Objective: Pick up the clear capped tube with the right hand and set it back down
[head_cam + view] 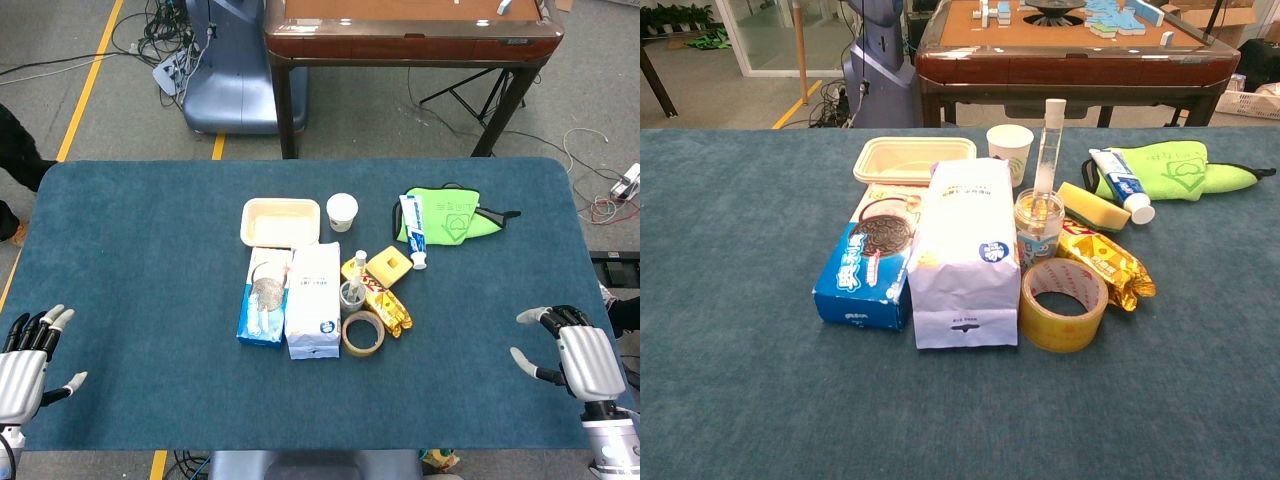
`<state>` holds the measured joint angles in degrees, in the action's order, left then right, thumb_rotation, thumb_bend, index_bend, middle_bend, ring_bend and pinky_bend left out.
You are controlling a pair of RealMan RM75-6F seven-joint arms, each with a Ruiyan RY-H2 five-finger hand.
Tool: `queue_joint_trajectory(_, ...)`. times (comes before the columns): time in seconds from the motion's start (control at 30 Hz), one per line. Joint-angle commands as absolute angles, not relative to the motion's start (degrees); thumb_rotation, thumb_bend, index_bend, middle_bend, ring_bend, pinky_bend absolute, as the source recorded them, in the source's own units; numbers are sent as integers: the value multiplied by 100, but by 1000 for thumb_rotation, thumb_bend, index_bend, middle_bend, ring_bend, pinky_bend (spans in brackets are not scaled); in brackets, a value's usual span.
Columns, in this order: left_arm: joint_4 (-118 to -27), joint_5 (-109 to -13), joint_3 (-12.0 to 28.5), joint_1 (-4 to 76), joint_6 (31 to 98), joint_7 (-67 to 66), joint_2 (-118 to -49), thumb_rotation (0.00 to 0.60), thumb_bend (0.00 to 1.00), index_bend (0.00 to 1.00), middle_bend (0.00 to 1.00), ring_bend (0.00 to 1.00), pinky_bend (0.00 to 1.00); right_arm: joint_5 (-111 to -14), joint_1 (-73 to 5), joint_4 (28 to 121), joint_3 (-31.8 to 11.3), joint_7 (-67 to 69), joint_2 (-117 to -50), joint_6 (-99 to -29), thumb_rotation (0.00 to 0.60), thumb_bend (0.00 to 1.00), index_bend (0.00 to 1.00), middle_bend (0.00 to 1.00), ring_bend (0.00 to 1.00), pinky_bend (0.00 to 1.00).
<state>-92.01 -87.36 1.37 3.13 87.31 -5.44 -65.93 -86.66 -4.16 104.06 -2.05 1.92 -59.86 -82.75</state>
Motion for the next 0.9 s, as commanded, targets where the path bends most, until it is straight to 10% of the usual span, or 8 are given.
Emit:
queue_joint_trajectory(0.03,-9194,-8739,137,317,8728,-550,-6585,600,189,114,72,76,15,-8689,-457,10473,-191,267,-5955,-8198,600,315,412,415,326,222)
queue_joint_trajectory(0.9,-9215,-8827,100,164,8988,-419,-6490,600,190,114,72,76,15,-6869,-2652,10660,-1380,-570,-7023,-5965,600,313,412,256,125,222)
